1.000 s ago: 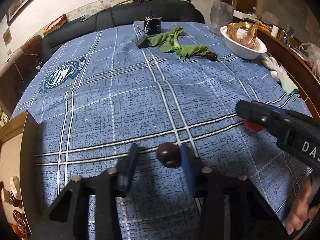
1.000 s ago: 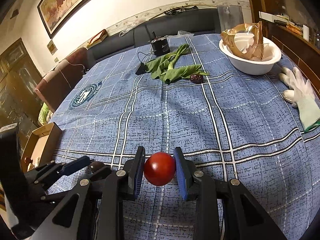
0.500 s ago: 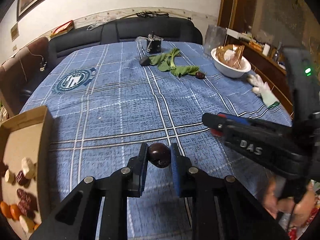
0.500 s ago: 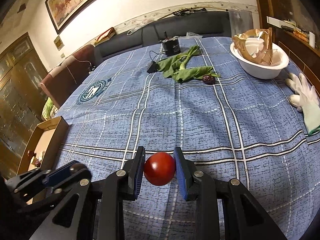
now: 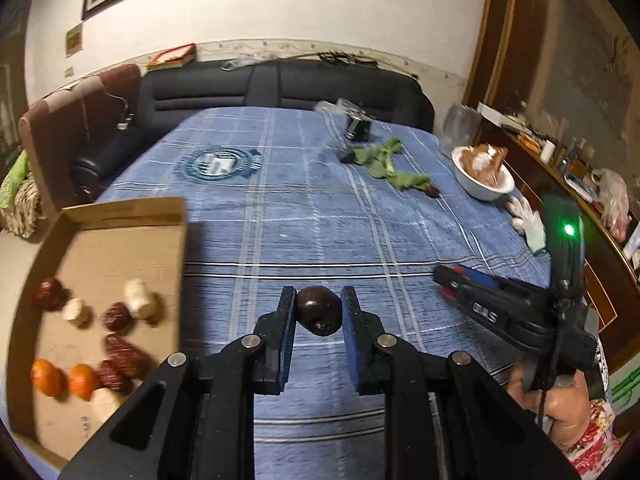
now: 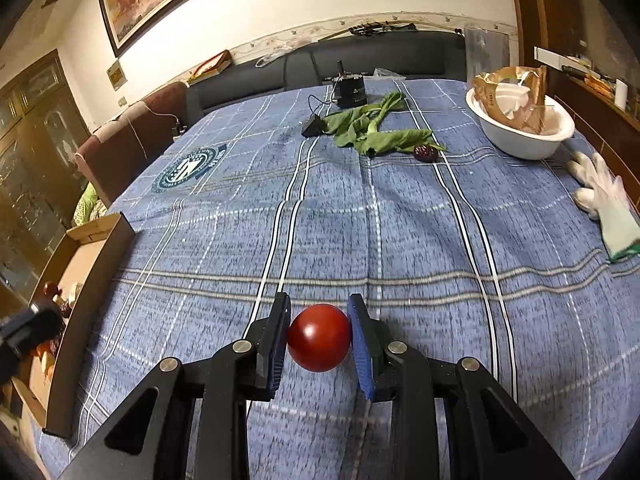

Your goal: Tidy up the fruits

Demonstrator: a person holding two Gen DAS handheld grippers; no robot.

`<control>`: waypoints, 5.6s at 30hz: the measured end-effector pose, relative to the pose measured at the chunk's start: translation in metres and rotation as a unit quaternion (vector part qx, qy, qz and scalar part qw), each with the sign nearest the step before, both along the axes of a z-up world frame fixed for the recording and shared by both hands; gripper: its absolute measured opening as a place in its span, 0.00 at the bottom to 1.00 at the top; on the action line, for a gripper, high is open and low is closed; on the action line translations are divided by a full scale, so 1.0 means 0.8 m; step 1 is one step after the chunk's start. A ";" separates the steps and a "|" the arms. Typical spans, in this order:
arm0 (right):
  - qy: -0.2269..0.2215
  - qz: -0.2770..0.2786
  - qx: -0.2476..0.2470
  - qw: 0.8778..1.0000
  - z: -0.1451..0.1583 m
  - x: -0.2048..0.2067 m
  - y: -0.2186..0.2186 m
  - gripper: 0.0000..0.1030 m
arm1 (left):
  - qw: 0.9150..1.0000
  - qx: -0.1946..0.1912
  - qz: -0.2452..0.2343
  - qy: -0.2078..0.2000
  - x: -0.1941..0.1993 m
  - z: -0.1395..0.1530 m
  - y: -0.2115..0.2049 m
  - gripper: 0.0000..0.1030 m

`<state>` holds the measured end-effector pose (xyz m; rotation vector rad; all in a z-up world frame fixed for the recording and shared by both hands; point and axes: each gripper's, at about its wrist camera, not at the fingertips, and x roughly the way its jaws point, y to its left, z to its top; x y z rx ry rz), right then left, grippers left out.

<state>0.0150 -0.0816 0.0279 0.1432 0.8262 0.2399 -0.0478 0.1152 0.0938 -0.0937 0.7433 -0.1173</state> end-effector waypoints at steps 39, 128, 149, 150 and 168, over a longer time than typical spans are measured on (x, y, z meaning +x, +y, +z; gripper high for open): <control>-0.020 0.252 -0.029 0.967 0.053 -0.127 0.297 0.32 | 0.980 -0.017 0.199 0.013 -0.085 -0.032 0.245 0.21; -0.054 0.306 -0.024 0.950 0.051 -0.171 0.322 0.54 | 0.967 -0.157 0.199 0.037 -0.120 -0.038 0.312 0.74; -0.063 0.213 0.036 0.974 0.068 -0.190 0.217 0.61 | 0.919 0.116 0.352 -0.131 -0.188 0.063 0.187 1.00; -0.063 0.213 0.037 0.974 0.068 -0.192 0.215 0.61 | 0.919 0.122 0.353 -0.127 -0.187 0.063 0.183 1.00; -0.053 0.206 0.017 0.977 0.050 -0.189 0.215 0.64 | 0.950 0.121 0.284 -0.042 -0.151 0.020 0.155 1.00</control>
